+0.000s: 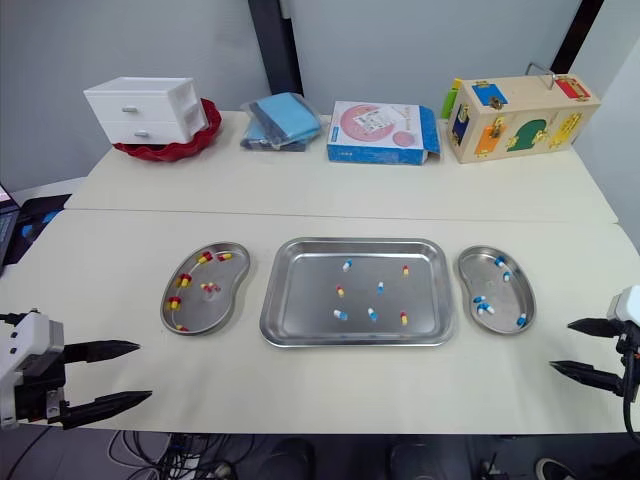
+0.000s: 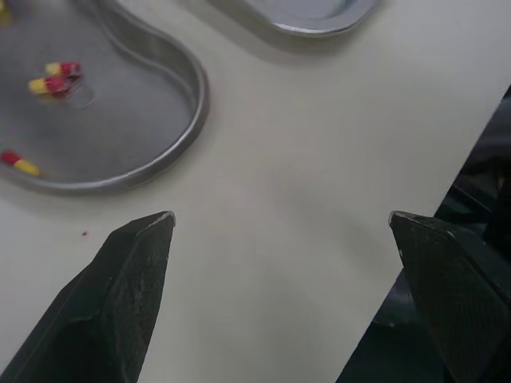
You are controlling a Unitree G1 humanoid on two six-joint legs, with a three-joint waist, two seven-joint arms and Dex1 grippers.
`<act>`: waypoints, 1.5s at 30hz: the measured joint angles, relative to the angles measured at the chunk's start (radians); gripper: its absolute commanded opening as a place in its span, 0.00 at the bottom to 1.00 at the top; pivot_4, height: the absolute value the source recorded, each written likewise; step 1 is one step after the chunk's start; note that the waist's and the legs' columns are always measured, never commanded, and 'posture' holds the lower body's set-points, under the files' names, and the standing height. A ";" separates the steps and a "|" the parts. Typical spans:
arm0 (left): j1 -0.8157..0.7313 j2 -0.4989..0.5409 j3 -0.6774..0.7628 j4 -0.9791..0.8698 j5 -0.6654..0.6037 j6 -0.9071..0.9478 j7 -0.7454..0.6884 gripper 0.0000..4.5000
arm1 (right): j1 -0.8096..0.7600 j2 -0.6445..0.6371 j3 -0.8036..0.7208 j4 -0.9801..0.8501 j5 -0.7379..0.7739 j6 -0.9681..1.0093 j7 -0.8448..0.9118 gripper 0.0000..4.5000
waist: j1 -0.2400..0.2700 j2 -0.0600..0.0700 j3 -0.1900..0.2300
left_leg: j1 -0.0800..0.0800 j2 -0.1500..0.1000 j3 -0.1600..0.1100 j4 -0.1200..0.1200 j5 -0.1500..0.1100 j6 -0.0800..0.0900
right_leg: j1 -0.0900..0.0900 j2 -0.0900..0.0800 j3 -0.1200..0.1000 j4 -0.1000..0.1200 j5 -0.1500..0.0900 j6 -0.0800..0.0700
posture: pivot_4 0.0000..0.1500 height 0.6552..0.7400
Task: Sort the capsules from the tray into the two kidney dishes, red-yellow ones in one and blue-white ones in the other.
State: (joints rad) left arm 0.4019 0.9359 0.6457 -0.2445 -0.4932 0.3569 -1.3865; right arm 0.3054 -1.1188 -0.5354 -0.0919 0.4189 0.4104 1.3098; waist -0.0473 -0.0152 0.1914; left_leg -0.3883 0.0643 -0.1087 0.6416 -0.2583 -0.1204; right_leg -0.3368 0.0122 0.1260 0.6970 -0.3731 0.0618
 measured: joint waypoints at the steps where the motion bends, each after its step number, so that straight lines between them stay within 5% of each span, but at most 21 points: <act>1: 0.002 -0.010 -0.008 -0.015 -0.008 -0.008 0.000 0.99 | 0.002 0.007 -0.002 -0.018 0.002 0.007 -0.004 1.00 | 0.000 0.000 0.000 | 0.000 0.000 0.000 0.000 0.000 0.000 | 0.000 0.000 0.000 0.000 0.000 0.000 | 1.00 1.00; 15: -0.023 -0.082 -0.094 -0.055 -0.045 -0.105 0.001 0.99 | 0.085 0.147 -0.040 -0.347 0.103 0.104 -0.074 1.00 | 0.006 0.000 0.000 | 0.000 0.000 -0.001 0.001 0.000 0.000 | 0.001 0.000 0.000 0.000 0.000 0.000 | 1.00 1.00; 20: 0.039 -0.204 -0.104 -0.113 -0.082 -0.190 0.000 0.99 | -0.004 0.158 0.006 -0.489 0.203 0.194 -0.159 1.00 | -0.005 0.000 0.000 | 0.000 0.000 0.000 0.001 0.000 0.000 | 0.001 0.000 0.001 0.000 0.000 0.000 | 1.00 1.00; 25: 0.091 -0.360 -0.147 -0.141 -0.099 -0.315 0.014 0.99 | -0.289 0.182 0.241 -0.629 0.240 0.297 -0.344 1.00 | -0.007 -0.001 -0.001 | -0.001 0.000 0.000 0.002 0.000 0.000 | 0.001 0.000 0.001 -0.001 0.001 0.001 | 1.00 1.00; 31: 0.124 -0.480 -0.219 -0.139 -0.084 -0.499 0.024 0.99 | -0.732 0.322 0.595 -0.566 0.216 0.574 -0.581 1.00 | 0.001 -0.003 -0.002 | -0.002 0.000 -0.003 0.002 0.000 0.000 | -0.001 0.000 -0.001 -0.001 0.001 0.001 | 1.00 1.00; 40: 0.121 -0.519 -0.303 -0.132 -0.052 -0.588 0.110 0.99 | -0.912 0.551 0.922 -0.401 0.085 0.742 -0.770 1.00 | 0.012 -0.003 -0.002 | -0.011 0.000 -0.003 0.002 0.000 0.000 | -0.013 0.000 -0.001 0.002 0.001 0.001 | 1.00 1.00; 45: 0.122 -0.501 -0.308 -0.102 -0.052 -0.606 0.129 1.00 | -0.930 0.561 1.018 -0.353 0.010 0.733 -0.780 0.72 | 0.012 -0.003 -0.002 | -0.011 0.000 -0.003 0.002 0.000 0.000 | -0.013 0.000 -0.002 0.002 0.001 0.001 | 1.00 1.00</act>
State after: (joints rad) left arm 0.5242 0.4349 0.3374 -0.3470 -0.5454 -0.2491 -1.2577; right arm -0.6242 -0.5576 0.4827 -0.4444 0.4292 1.1429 0.5300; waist -0.0356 -0.0183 0.1889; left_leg -0.3995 0.0642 -0.1116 0.6438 -0.2583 -0.1203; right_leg -0.3497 0.0122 0.1245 0.6987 -0.3721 0.0625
